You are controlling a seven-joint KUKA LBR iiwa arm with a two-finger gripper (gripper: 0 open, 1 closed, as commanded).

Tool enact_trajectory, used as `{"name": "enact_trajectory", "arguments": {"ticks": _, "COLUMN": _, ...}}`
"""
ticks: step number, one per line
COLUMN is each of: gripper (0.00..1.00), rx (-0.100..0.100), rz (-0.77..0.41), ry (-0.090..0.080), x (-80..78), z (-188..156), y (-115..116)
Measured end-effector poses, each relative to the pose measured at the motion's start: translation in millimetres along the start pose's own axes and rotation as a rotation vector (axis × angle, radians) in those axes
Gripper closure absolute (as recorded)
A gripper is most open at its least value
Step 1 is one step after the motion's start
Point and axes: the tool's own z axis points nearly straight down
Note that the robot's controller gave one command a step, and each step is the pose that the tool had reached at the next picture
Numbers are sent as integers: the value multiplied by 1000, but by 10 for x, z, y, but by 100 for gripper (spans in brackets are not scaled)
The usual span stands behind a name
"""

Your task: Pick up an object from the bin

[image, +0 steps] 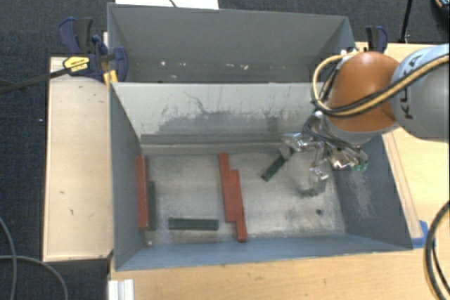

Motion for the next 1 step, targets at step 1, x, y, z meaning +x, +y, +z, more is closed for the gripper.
{"name": "enact_trajectory", "arguments": {"ticks": 1, "gripper": 0, "rx": 4, "rz": -441, "ry": -4, "x": -195, "z": 50, "y": 330}}
